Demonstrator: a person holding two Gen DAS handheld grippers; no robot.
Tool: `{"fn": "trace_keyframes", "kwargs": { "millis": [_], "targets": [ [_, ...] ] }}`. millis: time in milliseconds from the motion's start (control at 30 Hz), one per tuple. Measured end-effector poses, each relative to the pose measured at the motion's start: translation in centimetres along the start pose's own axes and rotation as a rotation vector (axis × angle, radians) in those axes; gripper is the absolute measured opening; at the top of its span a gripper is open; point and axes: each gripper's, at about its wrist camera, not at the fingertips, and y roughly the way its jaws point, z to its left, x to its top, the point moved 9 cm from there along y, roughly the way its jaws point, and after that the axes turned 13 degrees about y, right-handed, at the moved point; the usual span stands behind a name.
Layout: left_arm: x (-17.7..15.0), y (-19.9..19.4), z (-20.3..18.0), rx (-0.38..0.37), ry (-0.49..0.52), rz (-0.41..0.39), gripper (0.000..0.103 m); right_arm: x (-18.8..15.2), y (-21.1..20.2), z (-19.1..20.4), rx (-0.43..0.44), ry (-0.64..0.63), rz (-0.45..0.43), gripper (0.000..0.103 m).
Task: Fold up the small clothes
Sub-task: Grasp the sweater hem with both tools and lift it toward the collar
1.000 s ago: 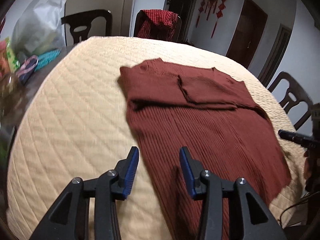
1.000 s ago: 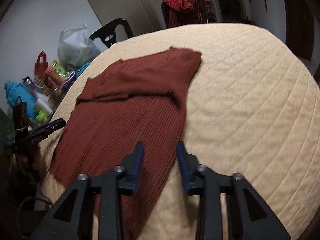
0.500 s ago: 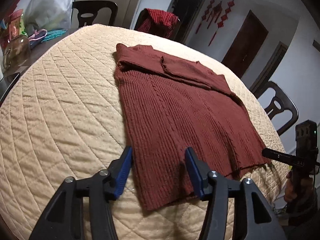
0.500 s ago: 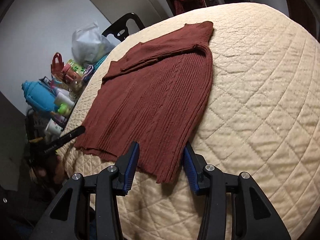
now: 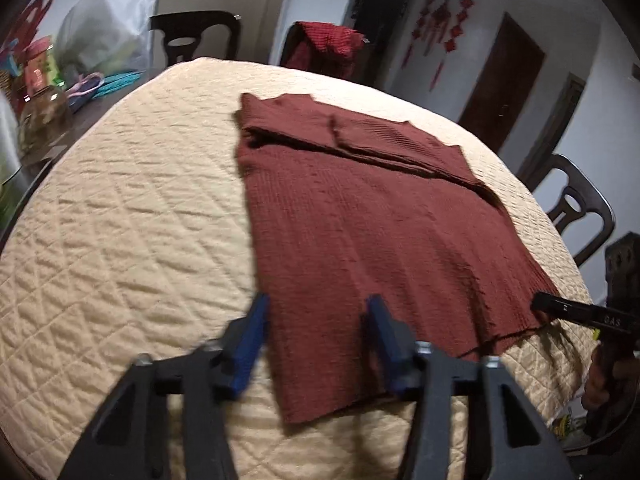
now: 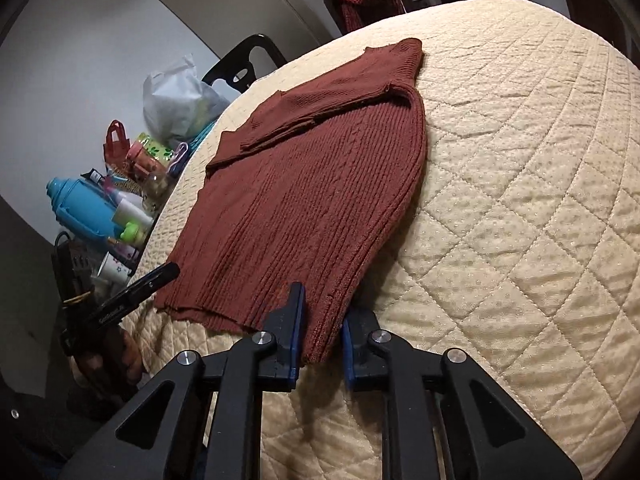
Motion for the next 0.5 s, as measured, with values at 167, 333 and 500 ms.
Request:
{"fn": "trace_keyframes", "kwargs": {
  "millis": [167,333,500],
  "targets": [
    [-0.5,-0.3,1.4,-0.049,-0.096,0.009,0.014,0.2,0.1,-0.3,0.016,0.018,-0.001,0.011],
    [-0.6,-0.2,1.4,-0.044,-0.103,0.002,0.012,0.4,0.3,-0.2,0.018,0.021,0.0,0.011],
    [-0.6,-0.3,1.1,-0.044,-0.084,-0.003,0.011,0.3,0.3,0.1,0.023,0.017,-0.001,0.009]
  ]
}}
